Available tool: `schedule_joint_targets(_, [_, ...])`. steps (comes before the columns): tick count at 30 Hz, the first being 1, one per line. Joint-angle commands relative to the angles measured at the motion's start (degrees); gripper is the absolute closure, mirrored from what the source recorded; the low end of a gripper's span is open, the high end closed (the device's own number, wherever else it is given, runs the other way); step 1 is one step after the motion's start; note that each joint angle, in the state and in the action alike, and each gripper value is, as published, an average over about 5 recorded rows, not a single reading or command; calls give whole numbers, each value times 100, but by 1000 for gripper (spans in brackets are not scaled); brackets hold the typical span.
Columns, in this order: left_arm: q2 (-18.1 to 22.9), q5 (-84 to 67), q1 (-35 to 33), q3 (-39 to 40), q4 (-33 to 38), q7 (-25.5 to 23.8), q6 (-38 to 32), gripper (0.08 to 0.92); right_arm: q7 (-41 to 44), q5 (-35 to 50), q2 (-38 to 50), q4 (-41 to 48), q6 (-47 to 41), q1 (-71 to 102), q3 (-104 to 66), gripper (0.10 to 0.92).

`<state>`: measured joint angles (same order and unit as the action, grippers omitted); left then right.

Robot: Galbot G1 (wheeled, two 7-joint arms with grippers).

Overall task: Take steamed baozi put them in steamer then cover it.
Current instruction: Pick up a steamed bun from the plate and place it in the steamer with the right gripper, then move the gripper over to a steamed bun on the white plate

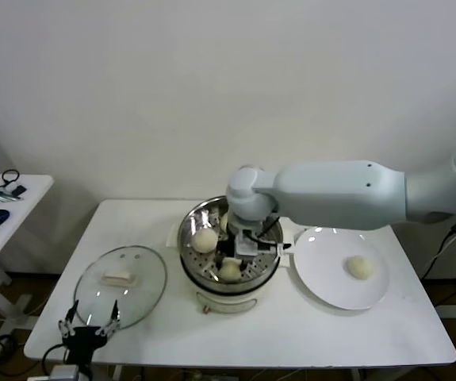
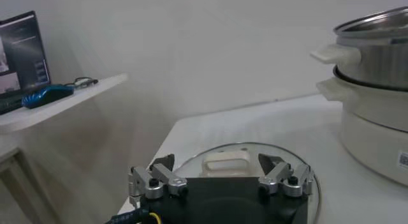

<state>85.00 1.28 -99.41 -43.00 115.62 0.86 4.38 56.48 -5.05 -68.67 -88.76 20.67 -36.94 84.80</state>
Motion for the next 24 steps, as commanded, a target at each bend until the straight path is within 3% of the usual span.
schedule_joint_targets(1, [-2,-3,-2,0,-1,1,-3,177,-91,-283,-84,86,69,188,10,433])
schedule_joint_targets(12, [18,3,-17,24,42,16,-12,177,-180,196,23,304,167,-3,-184,217])
schedule_joint_targets(19, [40,17,-1,45,53,13,37,177,639,1908,631,967,23,-922,-215,202])
schedule_joint_targets(24, [11,-32,19,52,72,-3,136,177,1160,3501,1318,1937,-810,-1396,126,203])
